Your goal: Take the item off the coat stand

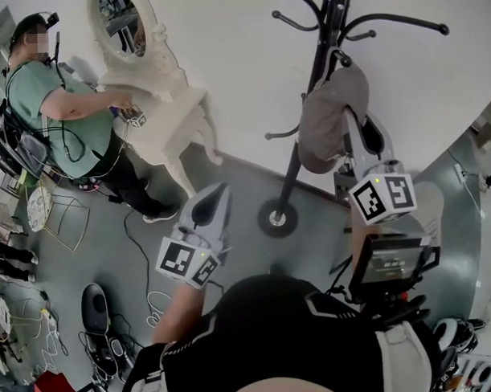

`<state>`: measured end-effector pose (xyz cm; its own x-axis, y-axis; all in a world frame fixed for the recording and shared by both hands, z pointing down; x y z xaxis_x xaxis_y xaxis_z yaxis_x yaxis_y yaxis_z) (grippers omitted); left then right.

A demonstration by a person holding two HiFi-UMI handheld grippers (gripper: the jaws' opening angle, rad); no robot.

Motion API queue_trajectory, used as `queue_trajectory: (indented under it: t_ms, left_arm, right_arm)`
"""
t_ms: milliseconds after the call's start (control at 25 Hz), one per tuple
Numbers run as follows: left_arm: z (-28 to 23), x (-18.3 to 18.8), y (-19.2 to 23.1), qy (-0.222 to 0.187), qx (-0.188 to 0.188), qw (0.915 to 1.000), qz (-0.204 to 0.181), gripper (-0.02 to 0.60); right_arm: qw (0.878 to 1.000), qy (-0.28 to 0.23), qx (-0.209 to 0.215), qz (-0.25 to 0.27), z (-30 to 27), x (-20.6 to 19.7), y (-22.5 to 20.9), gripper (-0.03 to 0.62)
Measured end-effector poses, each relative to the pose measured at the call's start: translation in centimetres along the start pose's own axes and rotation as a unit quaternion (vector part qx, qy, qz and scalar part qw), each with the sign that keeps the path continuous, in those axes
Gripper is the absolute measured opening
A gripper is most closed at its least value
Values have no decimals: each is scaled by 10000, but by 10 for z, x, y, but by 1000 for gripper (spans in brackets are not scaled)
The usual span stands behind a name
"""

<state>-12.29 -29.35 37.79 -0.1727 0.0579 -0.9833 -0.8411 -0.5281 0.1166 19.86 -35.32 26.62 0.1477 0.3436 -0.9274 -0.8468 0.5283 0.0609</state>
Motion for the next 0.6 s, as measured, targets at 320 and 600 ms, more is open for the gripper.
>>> queue_trajectory:
  t_ms: [320, 600]
  left_arm:
    - [11, 1, 2, -7, -51, 10000, 17, 6]
    - [21, 4, 3, -50, -116, 9999, 30, 6]
  right_arm:
    - [9998, -148, -42, 153, 6, 17, 9, 80]
    - [9996, -247, -47, 154, 17, 31, 23, 80]
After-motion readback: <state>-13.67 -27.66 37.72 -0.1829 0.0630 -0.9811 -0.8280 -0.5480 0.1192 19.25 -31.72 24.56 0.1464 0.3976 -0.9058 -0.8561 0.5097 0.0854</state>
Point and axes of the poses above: the fingertips, and each gripper's own axes: z backward along the fingers, y to its left, x out of its top, the point moved 9 cm from there along z, backward along the fingers, and after that the axes turned 9 degrees about x, right-handed, at the moved point
